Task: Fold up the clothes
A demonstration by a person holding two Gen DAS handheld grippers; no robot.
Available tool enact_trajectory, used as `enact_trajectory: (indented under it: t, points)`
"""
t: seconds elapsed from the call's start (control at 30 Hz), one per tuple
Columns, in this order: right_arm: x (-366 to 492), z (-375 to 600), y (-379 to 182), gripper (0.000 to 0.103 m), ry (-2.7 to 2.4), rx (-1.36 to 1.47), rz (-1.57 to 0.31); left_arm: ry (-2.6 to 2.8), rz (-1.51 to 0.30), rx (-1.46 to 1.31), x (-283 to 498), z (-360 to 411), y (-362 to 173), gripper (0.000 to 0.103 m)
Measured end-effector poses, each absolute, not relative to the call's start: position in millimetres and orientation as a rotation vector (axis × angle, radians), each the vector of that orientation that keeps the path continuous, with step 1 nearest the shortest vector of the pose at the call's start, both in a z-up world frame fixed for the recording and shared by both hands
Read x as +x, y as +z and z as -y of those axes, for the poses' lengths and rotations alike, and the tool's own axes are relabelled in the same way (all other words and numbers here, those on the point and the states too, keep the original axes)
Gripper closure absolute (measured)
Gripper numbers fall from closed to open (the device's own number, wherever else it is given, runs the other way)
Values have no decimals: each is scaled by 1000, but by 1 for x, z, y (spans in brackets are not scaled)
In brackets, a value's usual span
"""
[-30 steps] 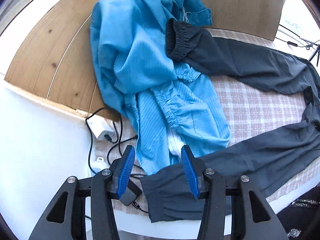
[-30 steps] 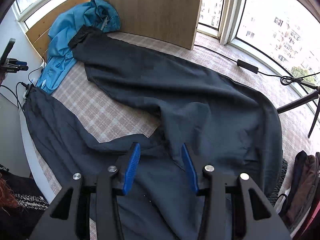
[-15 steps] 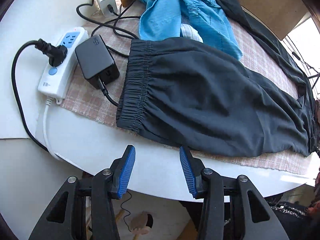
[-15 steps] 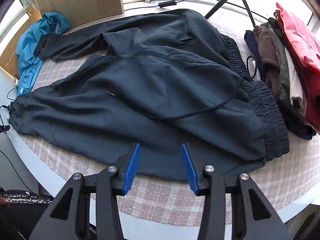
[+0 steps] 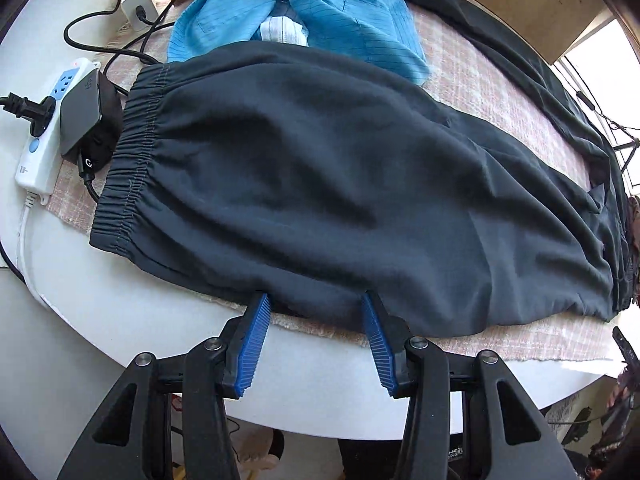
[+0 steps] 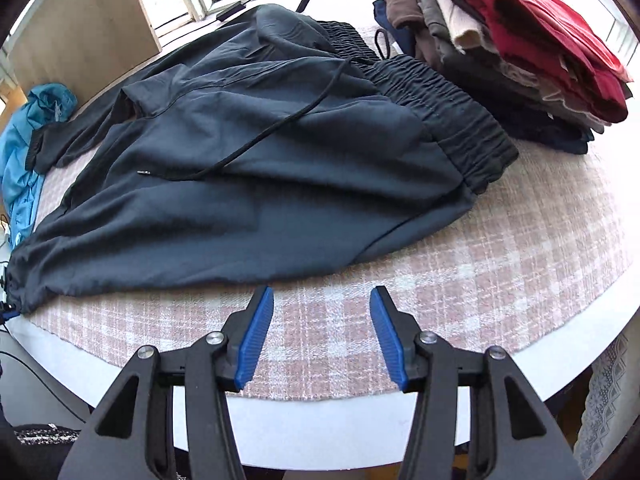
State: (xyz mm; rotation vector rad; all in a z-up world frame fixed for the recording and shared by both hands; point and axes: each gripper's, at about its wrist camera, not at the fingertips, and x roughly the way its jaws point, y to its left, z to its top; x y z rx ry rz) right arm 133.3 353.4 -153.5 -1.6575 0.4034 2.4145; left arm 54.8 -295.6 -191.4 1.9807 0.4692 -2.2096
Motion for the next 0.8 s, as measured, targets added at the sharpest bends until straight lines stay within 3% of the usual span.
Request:
enact_trajectory:
  t: [0.1,0.43,0.6,0.8]
  points:
    - [140,-369,-153,53,2360,-1578,-458,-2202,-482,1975,54,293,-193,60]
    - [108,-370,-168,53,2231,-1527,-356,-2179,-358,1993,53,279,-193,63]
    - [99,-367,-179,53,2205,-1538,-419,-2167,-349,2001,56,276,-193,64]
    - [95,-367,-182,53,2201,-1537,-431,-2163,-376,1996,63,276,-192,73]
